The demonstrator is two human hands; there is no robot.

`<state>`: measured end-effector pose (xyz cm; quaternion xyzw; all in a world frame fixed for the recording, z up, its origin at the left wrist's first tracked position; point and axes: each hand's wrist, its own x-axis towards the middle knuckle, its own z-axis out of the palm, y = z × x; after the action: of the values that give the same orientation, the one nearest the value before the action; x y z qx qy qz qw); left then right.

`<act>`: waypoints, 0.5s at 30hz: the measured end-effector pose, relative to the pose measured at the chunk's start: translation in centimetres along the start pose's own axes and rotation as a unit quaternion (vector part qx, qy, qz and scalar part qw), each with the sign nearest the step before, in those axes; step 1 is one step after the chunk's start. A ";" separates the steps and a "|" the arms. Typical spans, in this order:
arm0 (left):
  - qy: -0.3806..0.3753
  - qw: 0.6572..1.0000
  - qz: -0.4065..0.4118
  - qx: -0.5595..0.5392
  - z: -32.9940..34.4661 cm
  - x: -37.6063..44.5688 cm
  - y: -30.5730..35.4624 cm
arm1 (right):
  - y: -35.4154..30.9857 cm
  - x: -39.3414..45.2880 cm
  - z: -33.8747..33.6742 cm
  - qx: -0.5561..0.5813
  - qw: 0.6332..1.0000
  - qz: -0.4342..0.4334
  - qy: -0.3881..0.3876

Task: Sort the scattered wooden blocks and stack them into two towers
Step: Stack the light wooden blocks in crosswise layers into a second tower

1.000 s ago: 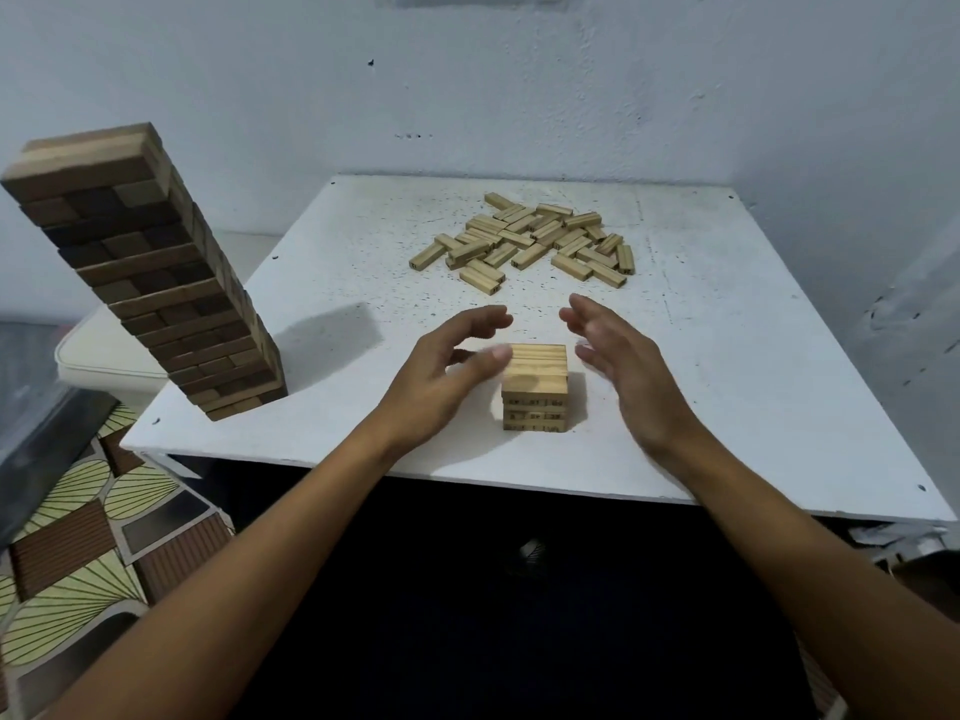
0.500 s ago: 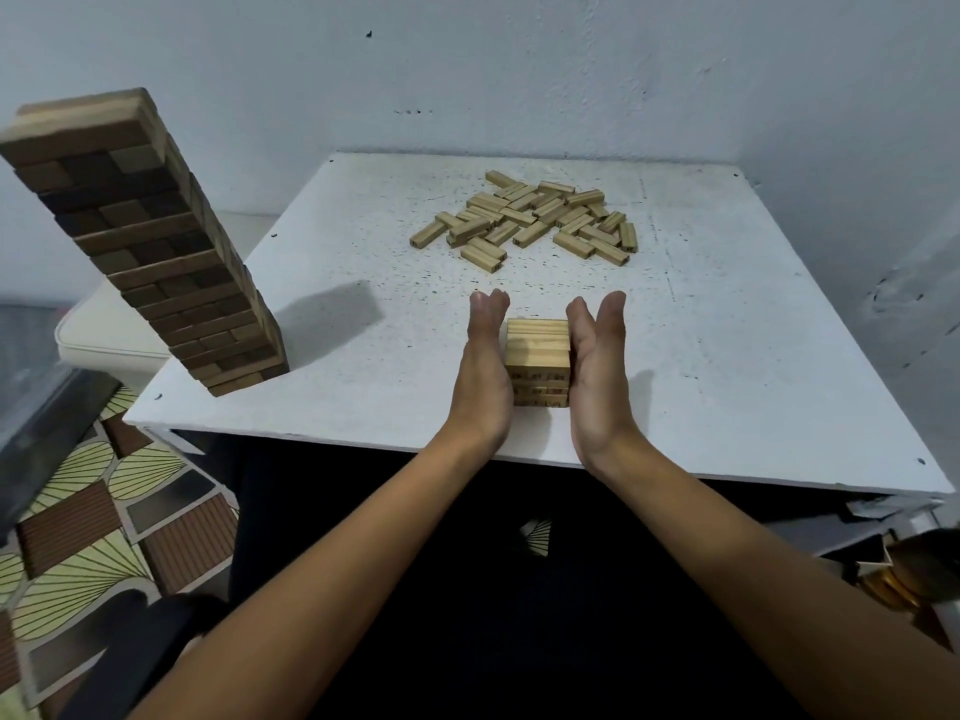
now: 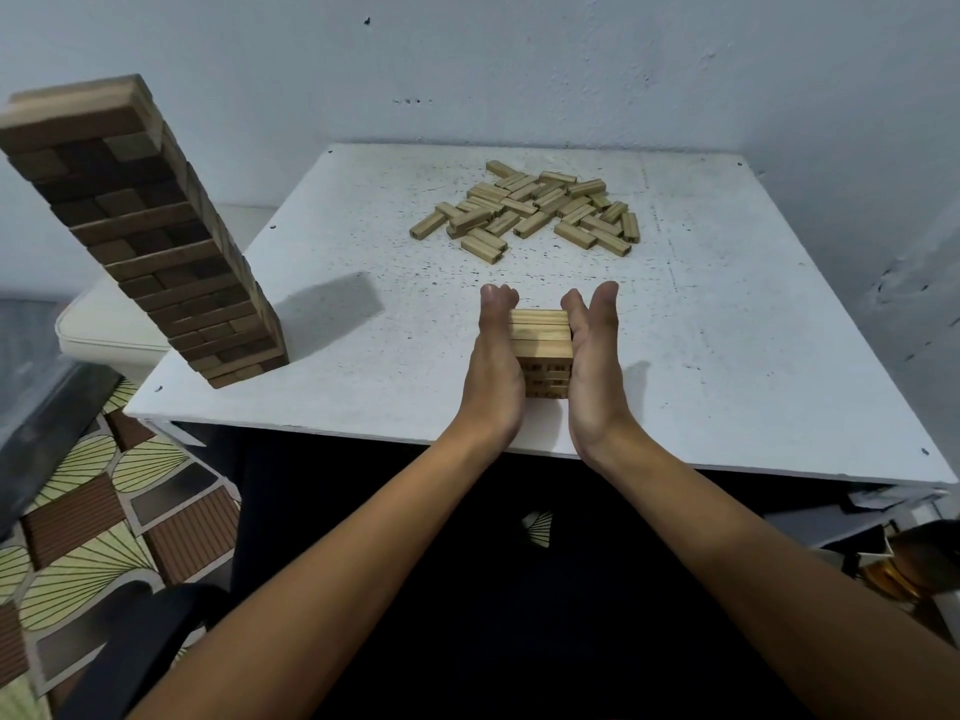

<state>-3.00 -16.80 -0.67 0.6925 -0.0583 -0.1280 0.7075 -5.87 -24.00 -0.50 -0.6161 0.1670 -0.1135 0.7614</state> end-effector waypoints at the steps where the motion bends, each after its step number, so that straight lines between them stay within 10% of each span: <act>1: 0.001 1.000 -0.002 -0.002 0.0 0.1 -0.1 | -0.1 -0.1 0.1 -0.009 1.000 0.001 0.000; 15: -0.011 0.999 -0.014 -0.049 -0.1 0.3 -0.2 | -0.4 -0.4 0.2 -0.009 1.000 -0.006 -0.022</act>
<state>-2.70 -16.76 -0.89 0.6566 -0.0501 -0.1485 0.7378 -6.11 -23.80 -0.02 -0.6260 0.1476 -0.1032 0.7588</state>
